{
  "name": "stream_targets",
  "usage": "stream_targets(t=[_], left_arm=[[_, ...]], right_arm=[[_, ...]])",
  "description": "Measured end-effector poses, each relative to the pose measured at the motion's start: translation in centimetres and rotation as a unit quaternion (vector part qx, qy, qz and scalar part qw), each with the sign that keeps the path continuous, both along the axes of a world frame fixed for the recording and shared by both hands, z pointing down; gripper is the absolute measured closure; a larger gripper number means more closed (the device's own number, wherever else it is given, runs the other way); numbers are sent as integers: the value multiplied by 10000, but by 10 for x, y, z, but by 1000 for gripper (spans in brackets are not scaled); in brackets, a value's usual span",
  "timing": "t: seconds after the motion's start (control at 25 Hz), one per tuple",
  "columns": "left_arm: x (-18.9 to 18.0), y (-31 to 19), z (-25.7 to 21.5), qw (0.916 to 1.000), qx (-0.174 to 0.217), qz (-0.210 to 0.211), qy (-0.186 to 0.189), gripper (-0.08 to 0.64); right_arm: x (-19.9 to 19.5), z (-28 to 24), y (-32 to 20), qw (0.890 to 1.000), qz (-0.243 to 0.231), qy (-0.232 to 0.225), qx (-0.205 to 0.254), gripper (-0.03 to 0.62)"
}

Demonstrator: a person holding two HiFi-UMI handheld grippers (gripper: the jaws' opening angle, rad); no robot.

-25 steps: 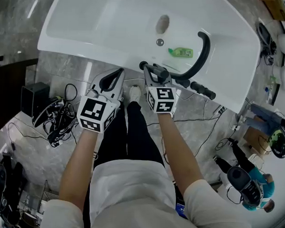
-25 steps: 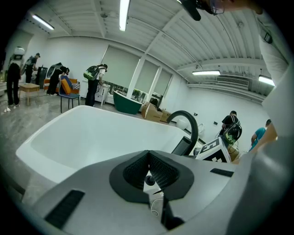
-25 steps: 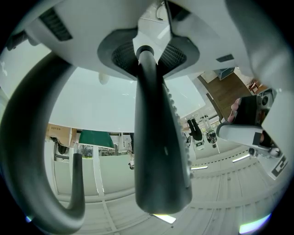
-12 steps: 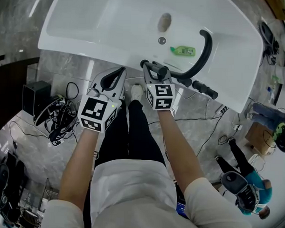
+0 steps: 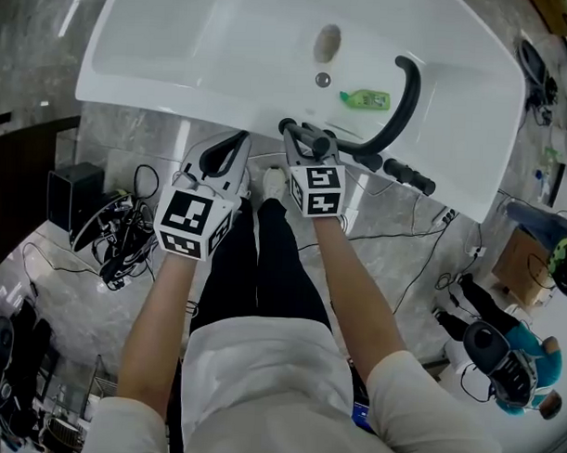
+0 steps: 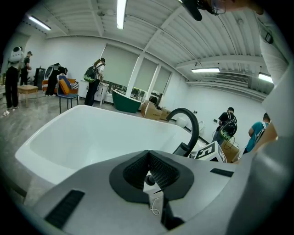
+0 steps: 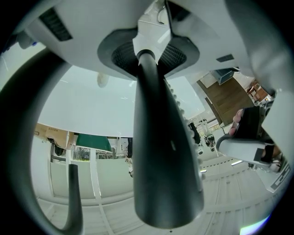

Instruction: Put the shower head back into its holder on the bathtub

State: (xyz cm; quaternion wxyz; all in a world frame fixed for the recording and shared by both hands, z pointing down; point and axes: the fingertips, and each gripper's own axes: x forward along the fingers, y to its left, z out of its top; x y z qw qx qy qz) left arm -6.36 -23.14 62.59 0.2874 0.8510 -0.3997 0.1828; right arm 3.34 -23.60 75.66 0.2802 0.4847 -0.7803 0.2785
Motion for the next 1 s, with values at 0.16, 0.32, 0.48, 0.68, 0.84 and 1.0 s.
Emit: stream_targets(t=[0.16,0.32,0.48,0.68,0.84,1.0], left_arm=[[1,0,-1,10000,9,-1,-35,549],[3,1,-3,10000,28,20,-61,549],[2,2,-4,10000,26,11,-87,549],[1,4,-7,9999,42,-17,-122,549],[0,3,-7,9999,39,-38,-158,549],[0,3,-8,9998,53,-46,-174,549]], right_arm=[[1,4,2,10000,-47,27,-45,449],[0,5,3,9999,-92,43,-32,449],[-4,6,2,9998,-188,92,-27,449],[-8,6,2,9995,-306,97,-38,445],[-10,9,1,9992,-377,17,-115,421],[-13,8,2,9989,-427,-88,-167,385]])
